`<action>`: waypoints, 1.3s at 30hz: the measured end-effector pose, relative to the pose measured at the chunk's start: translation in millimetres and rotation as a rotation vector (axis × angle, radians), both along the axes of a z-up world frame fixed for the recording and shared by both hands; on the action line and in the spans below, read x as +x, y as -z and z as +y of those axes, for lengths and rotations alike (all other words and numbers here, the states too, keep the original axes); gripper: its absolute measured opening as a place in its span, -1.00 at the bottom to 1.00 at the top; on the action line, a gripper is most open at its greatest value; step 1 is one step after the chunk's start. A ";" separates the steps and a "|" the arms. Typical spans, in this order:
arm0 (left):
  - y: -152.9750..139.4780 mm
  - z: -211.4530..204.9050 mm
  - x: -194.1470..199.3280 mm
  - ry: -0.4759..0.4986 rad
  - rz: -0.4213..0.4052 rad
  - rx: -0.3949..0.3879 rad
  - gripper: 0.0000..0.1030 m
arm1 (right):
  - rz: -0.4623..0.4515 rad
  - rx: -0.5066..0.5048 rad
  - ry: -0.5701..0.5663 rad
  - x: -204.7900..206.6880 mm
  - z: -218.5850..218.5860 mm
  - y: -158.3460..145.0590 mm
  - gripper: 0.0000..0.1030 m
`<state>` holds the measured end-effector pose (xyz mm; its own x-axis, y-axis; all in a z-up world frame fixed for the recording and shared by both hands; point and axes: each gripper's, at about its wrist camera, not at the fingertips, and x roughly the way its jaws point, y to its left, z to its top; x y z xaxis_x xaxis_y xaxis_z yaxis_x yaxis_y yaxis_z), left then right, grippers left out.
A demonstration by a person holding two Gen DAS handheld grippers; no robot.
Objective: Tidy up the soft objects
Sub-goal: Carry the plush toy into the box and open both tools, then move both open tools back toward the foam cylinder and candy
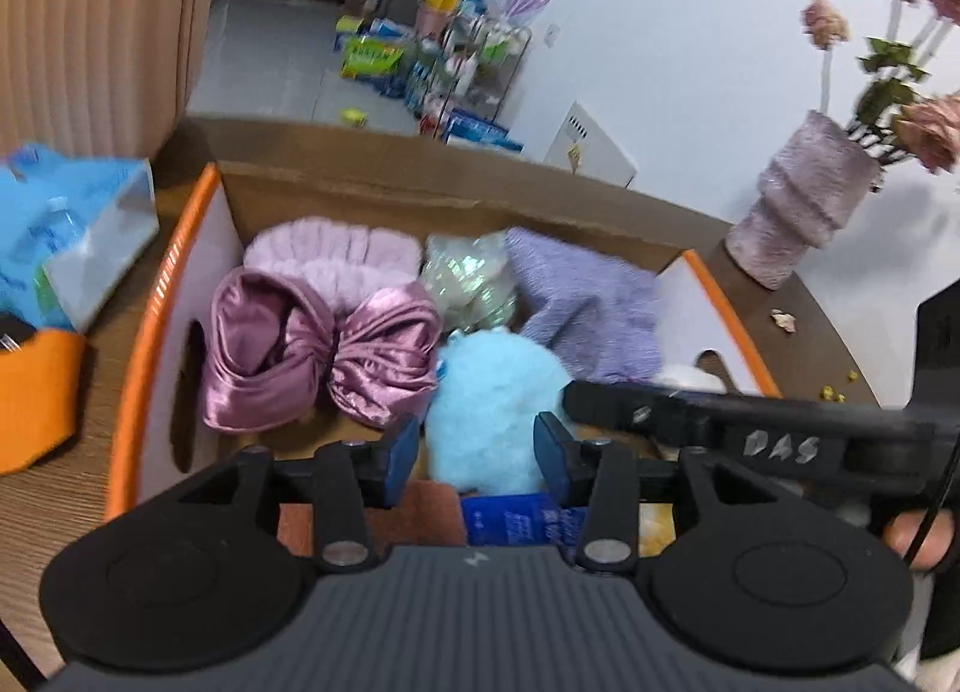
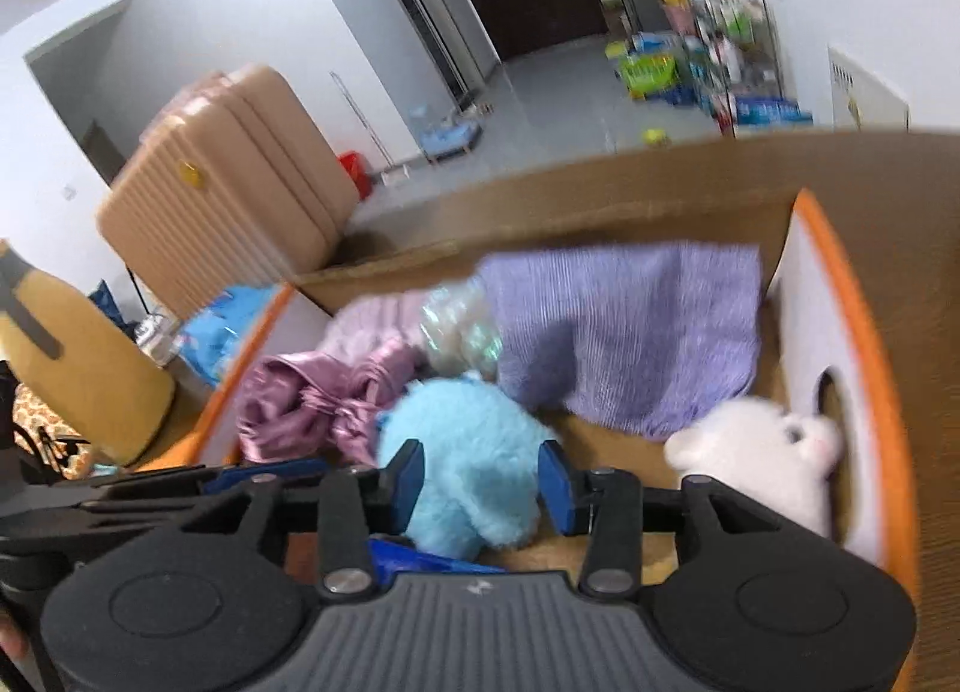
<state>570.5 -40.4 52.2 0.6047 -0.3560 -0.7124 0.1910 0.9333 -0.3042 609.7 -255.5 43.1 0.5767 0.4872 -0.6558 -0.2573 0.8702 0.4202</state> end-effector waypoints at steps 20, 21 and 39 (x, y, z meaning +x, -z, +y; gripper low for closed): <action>-115.8 23.3 -191.4 -0.011 -0.307 0.109 0.28 | -0.312 -0.052 0.127 -177.9 -95.1 -130.0 0.14; -114.5 24.7 -200.5 -0.015 -0.321 0.104 0.32 | -0.327 -0.054 0.122 -187.9 -93.8 -130.0 0.16; -3.9 52.8 -364.8 -0.127 -0.251 0.036 0.37 | -0.262 -0.032 0.043 -368.2 -41.8 -9.1 0.55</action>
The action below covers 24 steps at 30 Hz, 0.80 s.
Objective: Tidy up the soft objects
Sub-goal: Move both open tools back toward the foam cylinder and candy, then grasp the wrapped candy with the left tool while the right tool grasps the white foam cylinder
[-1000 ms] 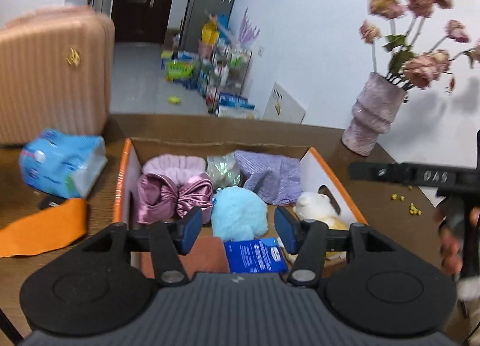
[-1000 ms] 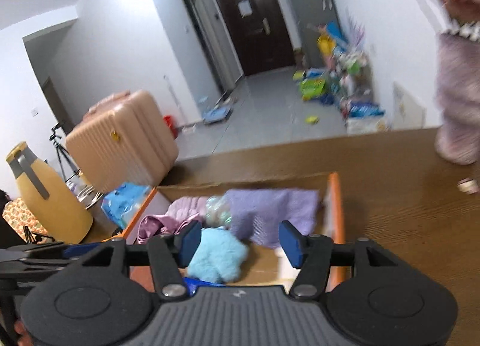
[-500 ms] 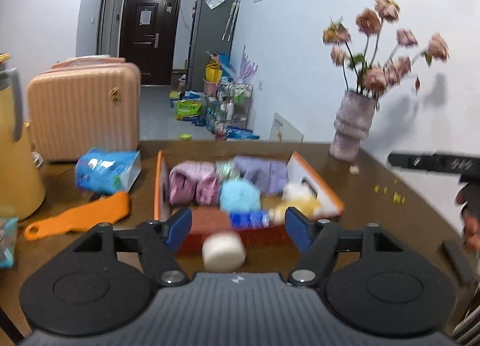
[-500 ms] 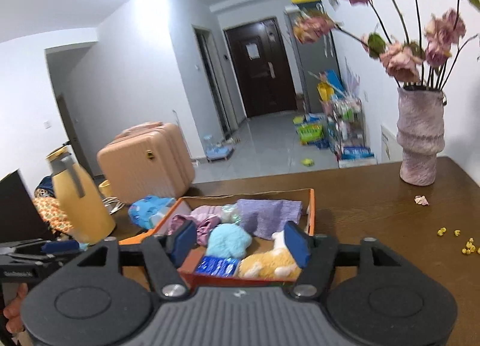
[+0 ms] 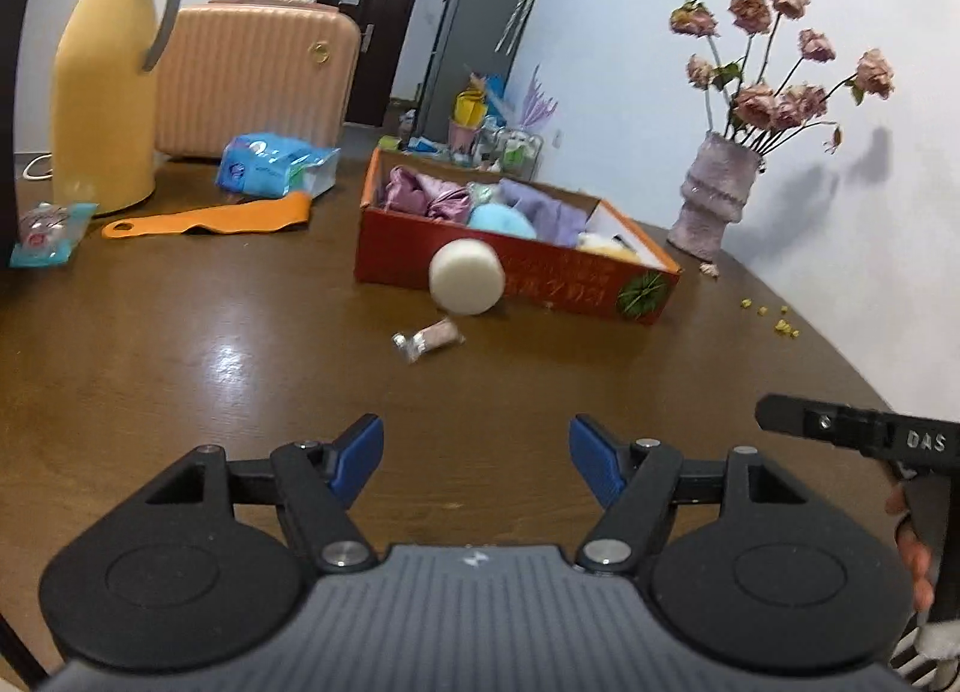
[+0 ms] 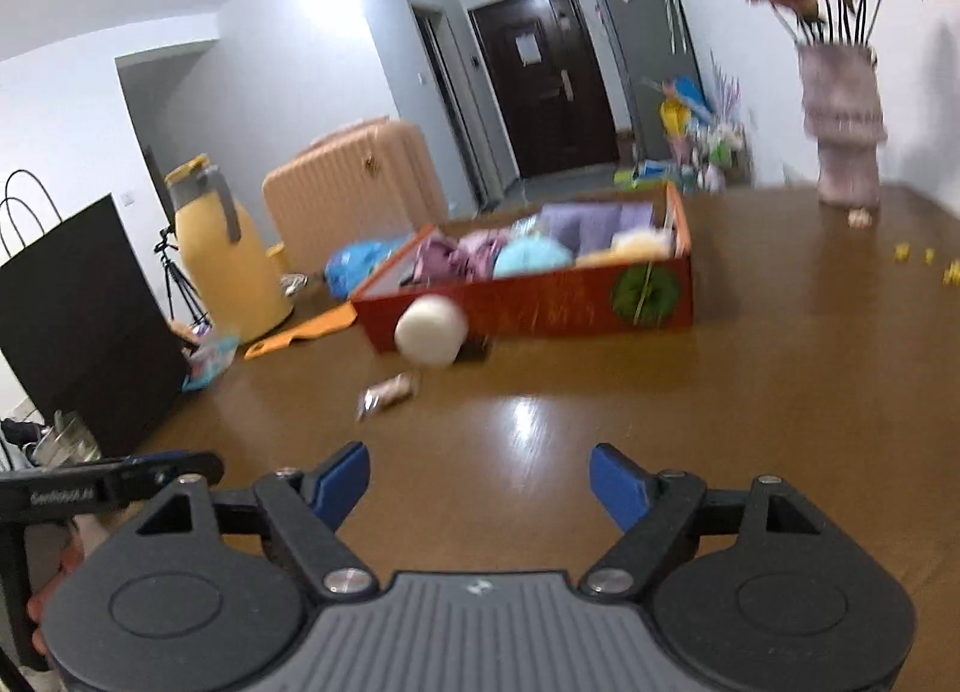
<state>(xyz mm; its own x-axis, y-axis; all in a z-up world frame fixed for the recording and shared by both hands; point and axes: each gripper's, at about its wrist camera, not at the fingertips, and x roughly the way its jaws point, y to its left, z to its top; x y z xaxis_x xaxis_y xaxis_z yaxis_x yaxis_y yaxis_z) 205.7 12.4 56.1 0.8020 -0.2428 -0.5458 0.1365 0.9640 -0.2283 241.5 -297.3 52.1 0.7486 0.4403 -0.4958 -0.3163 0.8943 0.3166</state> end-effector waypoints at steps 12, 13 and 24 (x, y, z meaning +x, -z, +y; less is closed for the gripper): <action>19.6 5.9 44.8 0.033 0.058 -0.028 0.20 | 0.021 -0.039 0.032 19.7 13.6 6.5 0.56; 20.5 5.3 53.1 0.041 0.057 -0.014 0.19 | 0.027 -0.039 0.034 23.4 14.0 7.0 0.56; 45.2 -8.3 160.7 0.191 0.061 0.166 0.11 | 0.034 -0.022 0.032 87.1 43.3 10.5 0.55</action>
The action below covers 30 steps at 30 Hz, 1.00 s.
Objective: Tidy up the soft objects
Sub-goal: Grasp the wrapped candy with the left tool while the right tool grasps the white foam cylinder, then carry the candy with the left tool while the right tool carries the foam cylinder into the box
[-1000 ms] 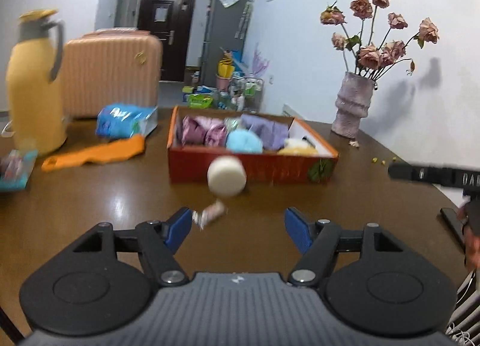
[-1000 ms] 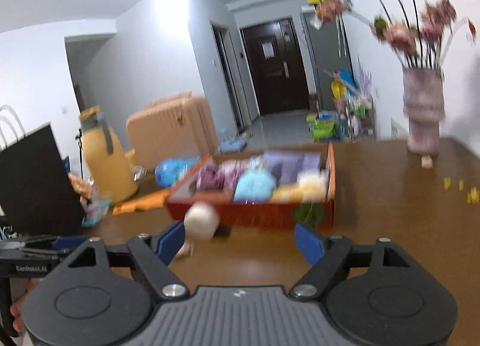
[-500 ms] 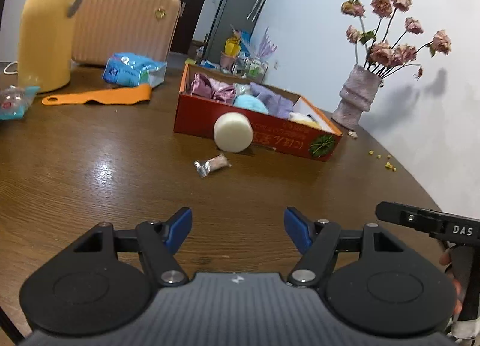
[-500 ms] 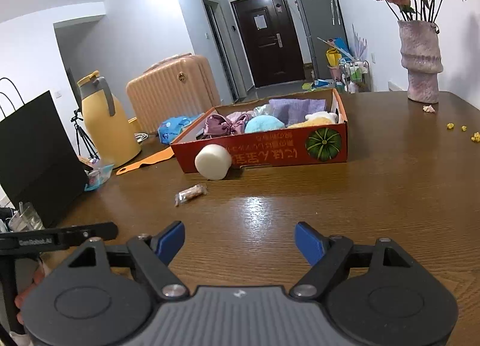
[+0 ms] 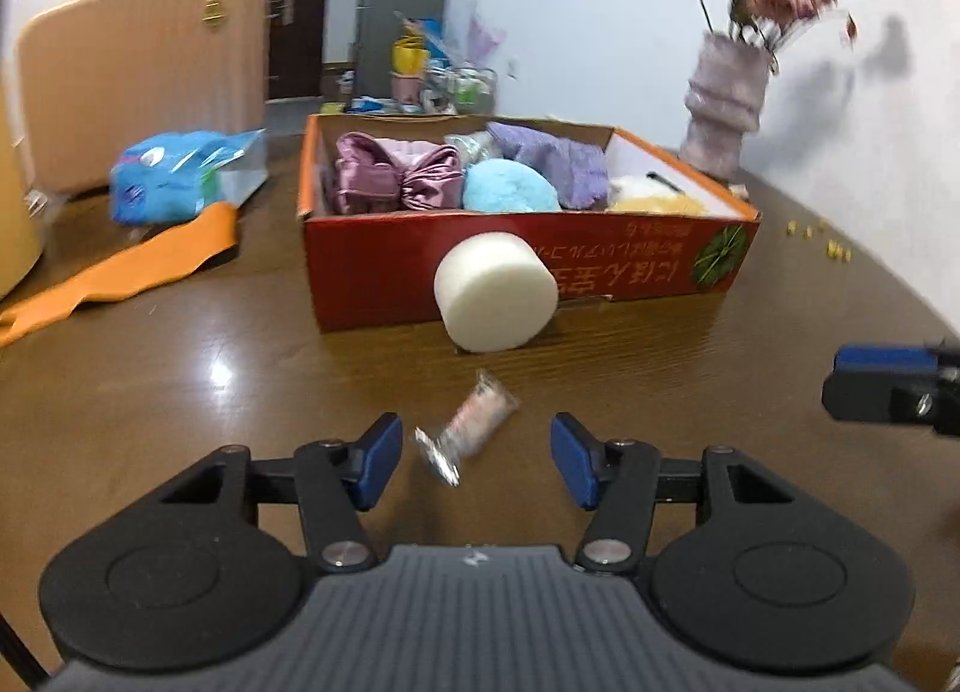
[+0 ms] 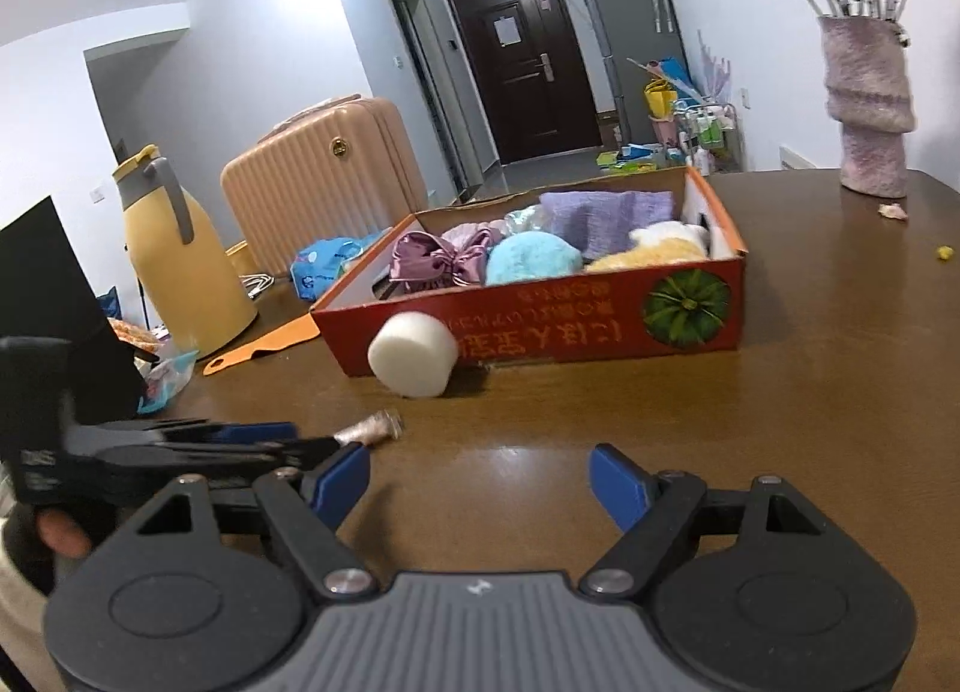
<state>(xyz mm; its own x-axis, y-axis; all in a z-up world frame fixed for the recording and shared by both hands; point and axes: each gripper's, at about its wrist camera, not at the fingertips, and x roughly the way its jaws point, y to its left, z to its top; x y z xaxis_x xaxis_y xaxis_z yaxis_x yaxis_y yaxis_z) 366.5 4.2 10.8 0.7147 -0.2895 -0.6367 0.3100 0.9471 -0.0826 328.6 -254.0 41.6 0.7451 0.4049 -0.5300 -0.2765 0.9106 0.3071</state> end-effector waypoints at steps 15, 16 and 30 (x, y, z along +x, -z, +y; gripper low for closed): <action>19.2 12.6 21.7 0.060 0.032 -0.056 -0.66 | 0.011 0.062 -0.049 128.9 76.7 18.5 0.53; 19.0 16.5 22.8 0.048 0.035 -0.069 -0.66 | 0.024 0.057 -0.038 136.3 82.1 21.8 0.53; -4.1 25.4 -4.6 -0.020 0.003 -0.147 -0.67 | 0.011 0.068 -0.045 97.2 61.3 14.6 0.05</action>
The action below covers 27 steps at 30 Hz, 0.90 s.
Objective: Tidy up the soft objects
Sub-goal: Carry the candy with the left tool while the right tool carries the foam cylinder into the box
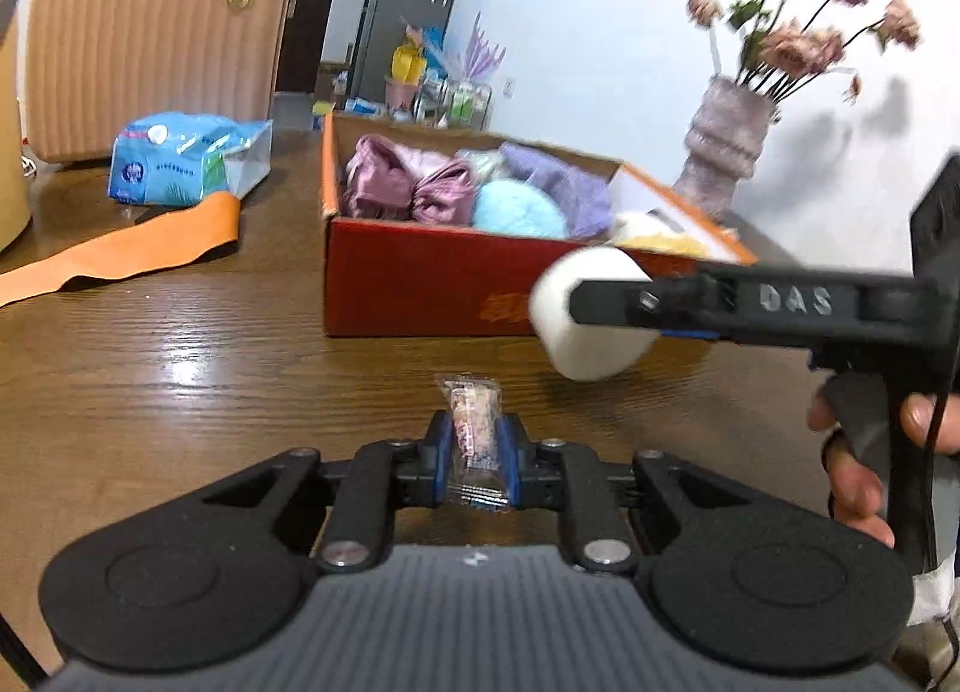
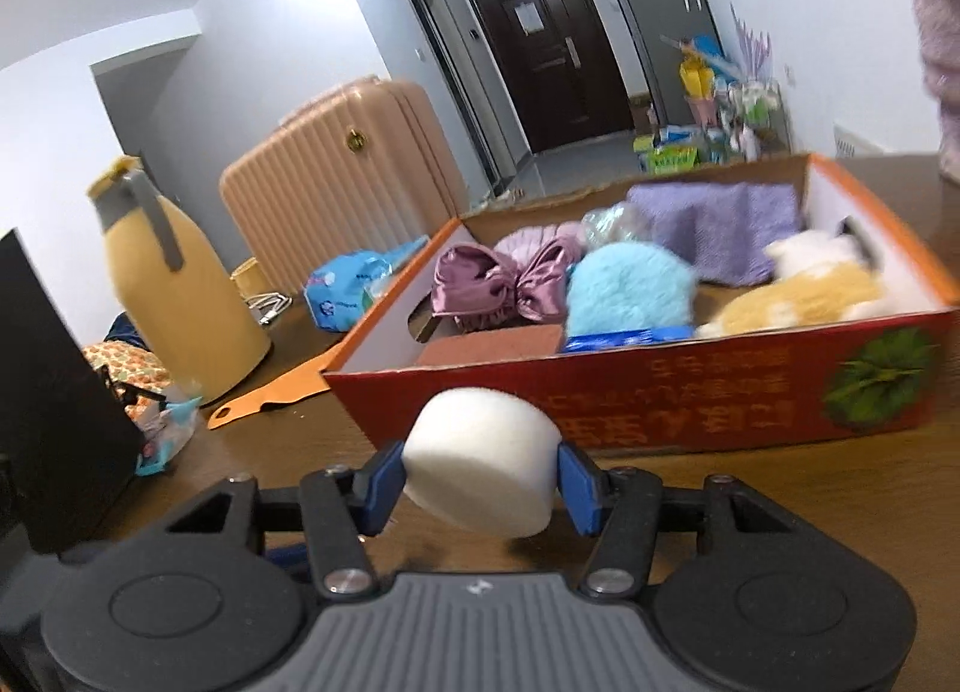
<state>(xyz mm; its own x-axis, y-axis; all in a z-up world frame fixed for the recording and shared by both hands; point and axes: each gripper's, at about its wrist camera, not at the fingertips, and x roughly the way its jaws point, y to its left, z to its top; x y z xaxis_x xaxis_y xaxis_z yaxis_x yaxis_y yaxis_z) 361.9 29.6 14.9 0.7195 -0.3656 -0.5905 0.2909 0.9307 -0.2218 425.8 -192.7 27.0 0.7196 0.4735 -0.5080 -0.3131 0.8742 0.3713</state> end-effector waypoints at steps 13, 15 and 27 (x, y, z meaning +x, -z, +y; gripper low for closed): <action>-36.6 -32.7 -93.2 -0.016 -0.061 -0.076 -0.67 | -0.026 -0.054 0.062 -145.5 -91.4 -12.3 0.07; -40.9 -36.8 -97.2 -0.011 -0.070 -0.080 -0.67 | -0.040 -0.047 0.066 -153.8 -97.5 -14.7 0.07; -68.5 -43.4 -40.0 -0.003 -0.097 -0.058 -0.67 | -0.139 -0.079 0.002 -114.6 -105.1 -43.5 0.07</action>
<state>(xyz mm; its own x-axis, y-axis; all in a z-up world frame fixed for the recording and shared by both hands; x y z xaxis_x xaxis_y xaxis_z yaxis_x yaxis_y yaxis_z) 321.9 -13.9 83.4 0.7731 -0.3955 -0.4959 0.3113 0.9177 -0.2467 311.2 -297.8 70.5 0.7865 0.4348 -0.4387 -0.3553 0.8995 0.2544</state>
